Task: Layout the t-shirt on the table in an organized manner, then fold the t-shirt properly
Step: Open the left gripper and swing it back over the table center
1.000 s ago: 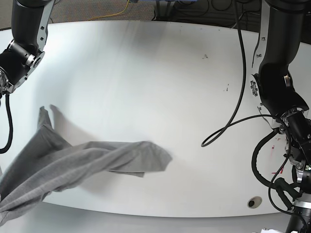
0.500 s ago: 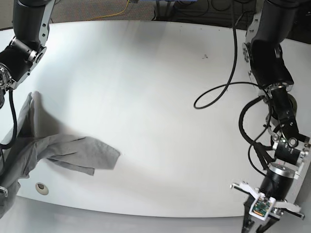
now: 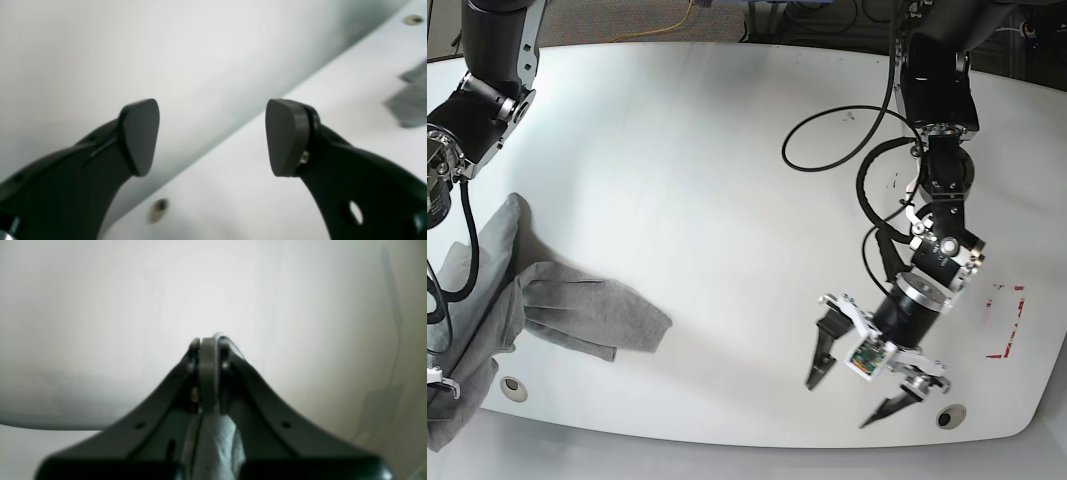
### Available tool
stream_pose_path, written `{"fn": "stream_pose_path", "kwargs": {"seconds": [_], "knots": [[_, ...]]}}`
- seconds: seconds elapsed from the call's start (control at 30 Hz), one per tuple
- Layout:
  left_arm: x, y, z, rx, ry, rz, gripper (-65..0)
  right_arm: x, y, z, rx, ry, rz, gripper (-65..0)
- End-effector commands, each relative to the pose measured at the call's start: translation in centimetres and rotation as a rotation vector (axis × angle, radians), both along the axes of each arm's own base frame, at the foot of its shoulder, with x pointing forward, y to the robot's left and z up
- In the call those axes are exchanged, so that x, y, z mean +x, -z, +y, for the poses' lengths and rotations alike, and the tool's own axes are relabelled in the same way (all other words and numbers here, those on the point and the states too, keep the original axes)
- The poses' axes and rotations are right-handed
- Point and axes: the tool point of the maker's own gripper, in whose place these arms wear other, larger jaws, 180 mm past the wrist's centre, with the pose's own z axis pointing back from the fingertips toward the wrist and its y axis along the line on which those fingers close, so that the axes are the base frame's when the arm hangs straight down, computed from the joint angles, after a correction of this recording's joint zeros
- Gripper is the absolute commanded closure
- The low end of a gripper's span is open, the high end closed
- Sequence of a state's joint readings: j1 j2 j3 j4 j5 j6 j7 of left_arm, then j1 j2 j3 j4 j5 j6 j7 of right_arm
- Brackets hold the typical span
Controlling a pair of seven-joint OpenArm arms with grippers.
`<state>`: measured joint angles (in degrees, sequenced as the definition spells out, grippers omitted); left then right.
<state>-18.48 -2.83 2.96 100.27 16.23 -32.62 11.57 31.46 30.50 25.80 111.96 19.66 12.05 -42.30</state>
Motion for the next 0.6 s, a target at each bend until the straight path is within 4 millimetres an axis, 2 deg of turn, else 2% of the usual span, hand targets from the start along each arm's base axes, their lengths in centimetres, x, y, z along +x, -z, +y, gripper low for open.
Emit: {"fn": "stream_pose_path", "kwargs": {"seconds": [0.0, 0.1, 0.33, 0.57], "knots": [[-0.6, 0.0, -2.2, -0.031, 0.056, -0.007, -45.9, -0.7, -2.2, -0.1, -0.029, 0.006, -0.069, 0.0], [-1.2, 2.6, -4.5, -0.021, 0.11, 0.061, -45.9, -0.7, -2.2, -0.1, -0.029, 0.006, -0.068, 0.0], [-2.7, 8.7, -8.5, 0.024, 0.21, 0.212, -45.9, -0.6, -1.6, -0.1, -0.028, 0.007, -0.051, 0.0], [-4.5, 12.3, -11.8, 0.075, 0.305, 0.297, -45.9, -0.5, -0.6, -0.2, -0.028, 0.007, -0.024, 0.0]]}}
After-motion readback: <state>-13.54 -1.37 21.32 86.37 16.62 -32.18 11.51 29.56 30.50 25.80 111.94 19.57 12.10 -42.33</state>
